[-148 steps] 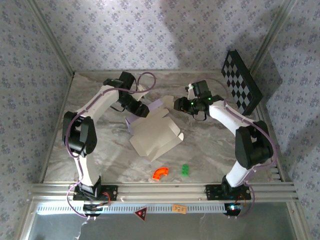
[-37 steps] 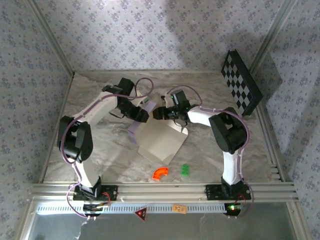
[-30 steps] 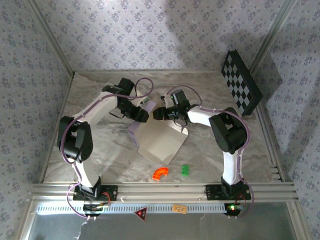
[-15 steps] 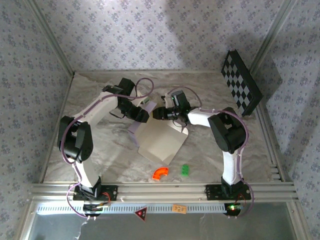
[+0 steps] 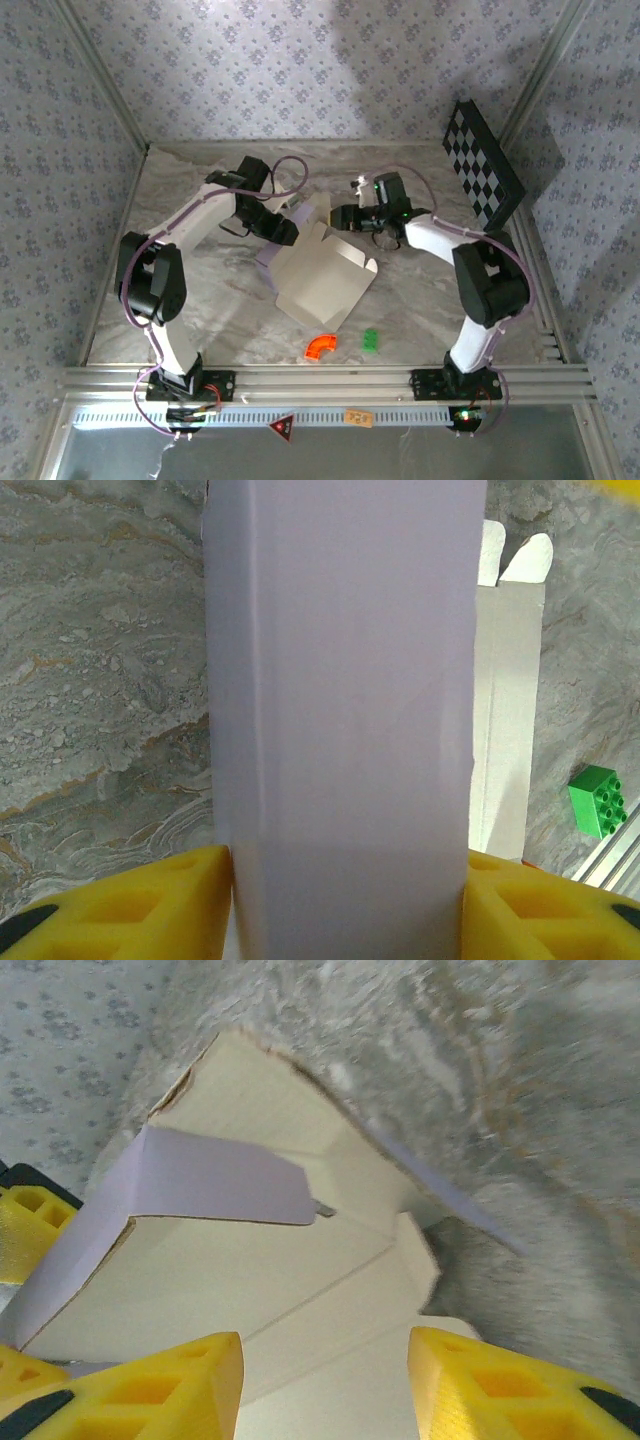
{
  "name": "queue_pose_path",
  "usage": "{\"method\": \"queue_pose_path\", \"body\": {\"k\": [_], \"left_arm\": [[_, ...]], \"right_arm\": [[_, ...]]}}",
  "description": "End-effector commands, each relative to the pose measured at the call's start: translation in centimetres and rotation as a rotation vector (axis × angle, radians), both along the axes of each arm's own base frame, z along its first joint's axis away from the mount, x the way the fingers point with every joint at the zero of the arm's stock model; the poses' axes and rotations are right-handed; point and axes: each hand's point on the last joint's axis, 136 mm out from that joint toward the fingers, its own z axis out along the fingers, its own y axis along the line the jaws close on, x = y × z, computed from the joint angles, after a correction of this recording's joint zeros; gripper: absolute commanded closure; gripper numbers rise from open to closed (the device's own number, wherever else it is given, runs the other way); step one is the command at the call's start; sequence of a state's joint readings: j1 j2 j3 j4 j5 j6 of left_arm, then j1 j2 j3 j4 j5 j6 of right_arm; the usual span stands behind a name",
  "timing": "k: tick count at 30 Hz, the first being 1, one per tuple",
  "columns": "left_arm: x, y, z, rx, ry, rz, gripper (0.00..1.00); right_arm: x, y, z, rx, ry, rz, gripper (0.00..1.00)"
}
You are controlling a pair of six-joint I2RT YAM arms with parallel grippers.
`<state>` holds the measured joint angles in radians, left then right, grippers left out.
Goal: Fold the paper box
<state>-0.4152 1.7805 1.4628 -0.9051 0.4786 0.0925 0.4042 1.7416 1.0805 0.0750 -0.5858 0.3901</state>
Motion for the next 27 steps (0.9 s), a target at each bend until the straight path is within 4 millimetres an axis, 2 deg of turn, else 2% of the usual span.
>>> {"method": "queue_pose_path", "body": {"k": [1, 4, 7, 12, 16, 19, 27], "left_arm": [[-0.5, -0.1, -0.2, 0.008, 0.018, -0.017, 0.45], [-0.5, 0.0, -0.2, 0.010, 0.019, -0.014, 0.45], [-0.6, 0.0, -0.2, 0.010, 0.017, -0.015, 0.46], [-0.5, 0.0, -0.1, 0.008, 0.017, -0.014, 0.45], [-0.5, 0.0, -0.1, 0.010, 0.014, -0.015, 0.46], [-0.5, 0.0, -0.1, 0.011, 0.015, -0.011, 0.45], [-0.2, 0.0, -0.5, 0.028, 0.027, -0.004, 0.46]], "right_arm": [[0.3, -1.4, 0.8, -0.127, -0.035, 0.001, 0.51], [1.7, -1.5, 1.4, -0.182, -0.053, -0.005, 0.50], [2.7, -0.8, 1.8, -0.204, -0.069, 0.009, 0.50], [4.7, 0.3, 0.9, -0.246, -0.063, 0.040, 0.50], [5.1, 2.0, 0.5, -0.228, -0.050, 0.109, 0.51], [5.2, 2.5, 0.2, -0.245, -0.054, 0.123, 0.56], [4.3, 2.5, 1.7, -0.322, -0.116, 0.110, 0.81]]}}
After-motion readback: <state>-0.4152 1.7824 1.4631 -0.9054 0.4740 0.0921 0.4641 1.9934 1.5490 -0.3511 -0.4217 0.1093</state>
